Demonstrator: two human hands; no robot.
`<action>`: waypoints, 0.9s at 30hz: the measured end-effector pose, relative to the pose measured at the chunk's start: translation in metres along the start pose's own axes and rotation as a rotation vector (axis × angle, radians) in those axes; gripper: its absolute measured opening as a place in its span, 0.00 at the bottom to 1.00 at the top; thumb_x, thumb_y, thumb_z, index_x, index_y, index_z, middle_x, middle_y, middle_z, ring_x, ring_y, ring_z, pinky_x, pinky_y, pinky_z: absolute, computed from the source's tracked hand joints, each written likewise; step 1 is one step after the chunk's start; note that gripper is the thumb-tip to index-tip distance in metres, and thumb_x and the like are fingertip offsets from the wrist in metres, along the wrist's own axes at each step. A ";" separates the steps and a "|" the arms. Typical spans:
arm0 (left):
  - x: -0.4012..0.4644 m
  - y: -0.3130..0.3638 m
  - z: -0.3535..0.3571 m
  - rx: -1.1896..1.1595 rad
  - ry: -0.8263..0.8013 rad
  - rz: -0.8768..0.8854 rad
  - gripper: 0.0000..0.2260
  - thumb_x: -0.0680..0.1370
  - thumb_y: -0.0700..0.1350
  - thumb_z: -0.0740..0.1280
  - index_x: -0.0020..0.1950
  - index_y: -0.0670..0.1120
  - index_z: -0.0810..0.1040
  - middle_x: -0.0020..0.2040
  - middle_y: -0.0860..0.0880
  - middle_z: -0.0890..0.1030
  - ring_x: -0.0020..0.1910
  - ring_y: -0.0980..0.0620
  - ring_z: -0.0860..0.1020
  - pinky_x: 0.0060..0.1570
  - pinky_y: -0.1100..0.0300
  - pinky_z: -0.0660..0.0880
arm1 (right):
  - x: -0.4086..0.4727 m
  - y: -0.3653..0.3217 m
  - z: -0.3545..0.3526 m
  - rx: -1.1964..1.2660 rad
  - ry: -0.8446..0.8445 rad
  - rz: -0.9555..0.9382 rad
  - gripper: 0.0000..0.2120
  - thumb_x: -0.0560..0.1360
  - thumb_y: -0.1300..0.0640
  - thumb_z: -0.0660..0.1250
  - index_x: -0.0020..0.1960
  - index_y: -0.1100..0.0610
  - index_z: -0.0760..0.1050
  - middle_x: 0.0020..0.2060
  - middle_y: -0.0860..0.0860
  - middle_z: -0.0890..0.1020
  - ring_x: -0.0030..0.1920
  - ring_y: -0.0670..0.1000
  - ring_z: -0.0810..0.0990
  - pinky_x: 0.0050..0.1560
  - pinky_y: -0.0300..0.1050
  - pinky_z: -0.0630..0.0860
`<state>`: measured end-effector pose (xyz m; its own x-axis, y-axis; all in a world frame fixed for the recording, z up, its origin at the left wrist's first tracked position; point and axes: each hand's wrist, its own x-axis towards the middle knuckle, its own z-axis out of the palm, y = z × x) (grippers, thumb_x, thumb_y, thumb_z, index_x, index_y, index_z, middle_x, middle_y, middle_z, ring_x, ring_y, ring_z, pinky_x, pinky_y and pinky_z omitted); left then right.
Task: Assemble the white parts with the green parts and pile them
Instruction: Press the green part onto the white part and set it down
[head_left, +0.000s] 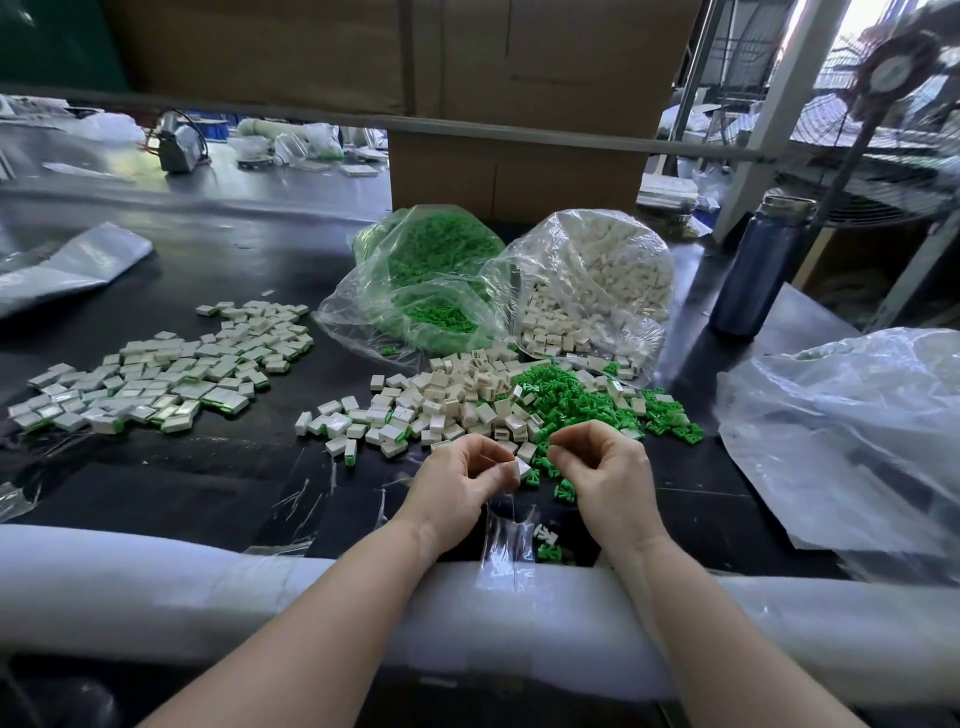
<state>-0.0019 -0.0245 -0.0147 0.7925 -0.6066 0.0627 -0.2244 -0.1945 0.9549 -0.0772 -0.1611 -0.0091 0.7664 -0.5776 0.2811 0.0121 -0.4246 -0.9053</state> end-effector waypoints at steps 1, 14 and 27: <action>0.002 0.001 0.000 -0.001 0.001 -0.009 0.02 0.76 0.41 0.67 0.45 0.47 0.77 0.41 0.48 0.83 0.44 0.51 0.81 0.51 0.57 0.77 | 0.002 -0.001 0.000 -0.003 0.000 0.003 0.05 0.71 0.66 0.71 0.41 0.57 0.79 0.36 0.49 0.81 0.38 0.46 0.79 0.42 0.31 0.75; 0.016 0.004 0.012 -0.164 0.151 -0.009 0.03 0.74 0.39 0.69 0.45 0.44 0.76 0.44 0.43 0.82 0.44 0.50 0.80 0.47 0.62 0.77 | 0.010 -0.002 0.012 0.156 -0.005 0.069 0.09 0.71 0.68 0.70 0.40 0.55 0.78 0.36 0.51 0.82 0.39 0.47 0.80 0.45 0.38 0.78; 0.008 -0.002 0.006 -0.228 0.059 0.033 0.04 0.74 0.38 0.69 0.47 0.40 0.79 0.39 0.48 0.81 0.36 0.60 0.78 0.40 0.69 0.75 | 0.002 -0.002 0.005 0.267 -0.107 0.112 0.02 0.70 0.68 0.71 0.41 0.64 0.79 0.34 0.58 0.82 0.34 0.49 0.79 0.36 0.39 0.77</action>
<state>0.0014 -0.0331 -0.0179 0.8204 -0.5620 0.1052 -0.1218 0.0080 0.9925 -0.0723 -0.1575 -0.0081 0.8357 -0.5276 0.1525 0.0811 -0.1560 -0.9844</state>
